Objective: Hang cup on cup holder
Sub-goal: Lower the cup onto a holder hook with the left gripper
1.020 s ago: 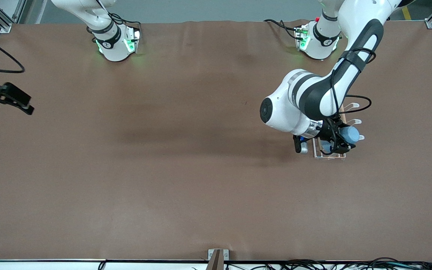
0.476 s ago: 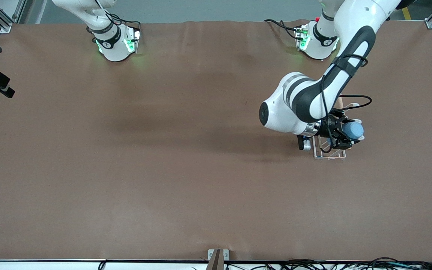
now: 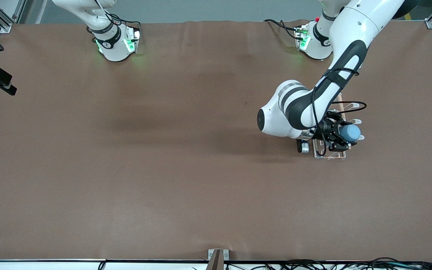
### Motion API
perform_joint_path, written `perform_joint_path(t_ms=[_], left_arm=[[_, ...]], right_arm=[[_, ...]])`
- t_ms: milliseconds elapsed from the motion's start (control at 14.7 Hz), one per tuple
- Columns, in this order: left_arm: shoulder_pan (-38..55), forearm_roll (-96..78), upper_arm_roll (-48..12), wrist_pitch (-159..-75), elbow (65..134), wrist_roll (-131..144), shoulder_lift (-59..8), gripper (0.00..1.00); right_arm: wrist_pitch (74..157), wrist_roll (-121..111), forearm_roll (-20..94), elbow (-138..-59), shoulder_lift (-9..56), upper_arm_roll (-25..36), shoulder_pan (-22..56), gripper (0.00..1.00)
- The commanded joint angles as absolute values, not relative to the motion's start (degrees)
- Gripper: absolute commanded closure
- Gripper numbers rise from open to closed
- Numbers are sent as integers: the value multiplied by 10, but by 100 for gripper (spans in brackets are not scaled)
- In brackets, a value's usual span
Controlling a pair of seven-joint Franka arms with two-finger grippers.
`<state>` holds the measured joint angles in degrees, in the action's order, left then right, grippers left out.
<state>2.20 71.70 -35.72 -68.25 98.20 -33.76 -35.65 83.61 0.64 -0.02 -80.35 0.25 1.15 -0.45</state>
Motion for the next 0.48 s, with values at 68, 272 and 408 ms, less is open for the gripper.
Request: perform_joint_path(t_ms=[68,272,408], left_arm=[[27,729,-359,-670,978,-313,-381,50],[28,733,-359,-670,977,-308,-389,34],[37,732,-359,-669,976,-306,-388,0]], right_arm=[[833,0,13,-811,-4,11,-7,0],[832,-2,13,-811,-4,11,-7,0],[831,-2,13,-811,-4,11,-8,0]])
